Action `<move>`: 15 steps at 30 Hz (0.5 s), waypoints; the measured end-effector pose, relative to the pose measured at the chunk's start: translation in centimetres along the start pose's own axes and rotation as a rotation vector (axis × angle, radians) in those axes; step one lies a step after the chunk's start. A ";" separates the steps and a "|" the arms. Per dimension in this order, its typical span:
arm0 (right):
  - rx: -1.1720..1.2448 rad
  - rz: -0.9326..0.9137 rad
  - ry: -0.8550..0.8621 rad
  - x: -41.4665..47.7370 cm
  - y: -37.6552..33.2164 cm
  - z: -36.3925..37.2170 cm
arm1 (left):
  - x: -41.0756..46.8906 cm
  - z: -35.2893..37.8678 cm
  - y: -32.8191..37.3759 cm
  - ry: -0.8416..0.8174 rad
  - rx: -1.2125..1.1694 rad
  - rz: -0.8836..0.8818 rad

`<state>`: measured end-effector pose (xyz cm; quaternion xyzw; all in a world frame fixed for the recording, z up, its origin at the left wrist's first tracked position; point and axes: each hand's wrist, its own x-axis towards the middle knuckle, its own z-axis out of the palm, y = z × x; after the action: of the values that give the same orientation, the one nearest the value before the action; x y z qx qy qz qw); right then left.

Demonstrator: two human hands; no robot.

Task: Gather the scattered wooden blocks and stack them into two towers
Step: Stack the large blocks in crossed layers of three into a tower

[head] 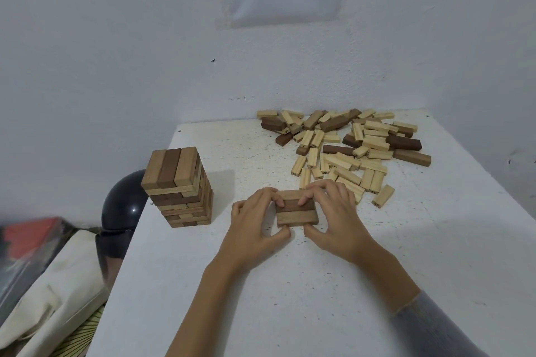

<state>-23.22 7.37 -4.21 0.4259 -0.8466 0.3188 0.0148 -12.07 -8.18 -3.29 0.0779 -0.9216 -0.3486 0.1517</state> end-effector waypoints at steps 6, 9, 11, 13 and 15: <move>0.019 0.006 0.004 -0.1 -0.2 -0.2 | -0.2 0.0 -0.4 0.011 -0.066 -0.018; 0.042 0.006 0.011 -0.2 -0.2 -0.2 | -0.3 0.0 -0.5 0.008 -0.092 -0.043; 0.063 0.003 0.013 -0.2 -0.2 -0.3 | -0.3 -0.1 -0.5 0.009 -0.108 -0.046; 0.109 0.005 0.019 -0.2 -0.3 -0.5 | -0.4 -0.3 -0.2 0.016 -0.141 -0.062; 0.191 0.025 0.022 -0.1 -0.5 -0.9 | -0.5 -0.5 0.4 0.028 -0.207 -0.107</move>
<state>-23.02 7.71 -3.28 0.4112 -0.8174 0.4030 -0.0206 -11.43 -8.08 -2.77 0.1161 -0.8730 -0.4483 0.1530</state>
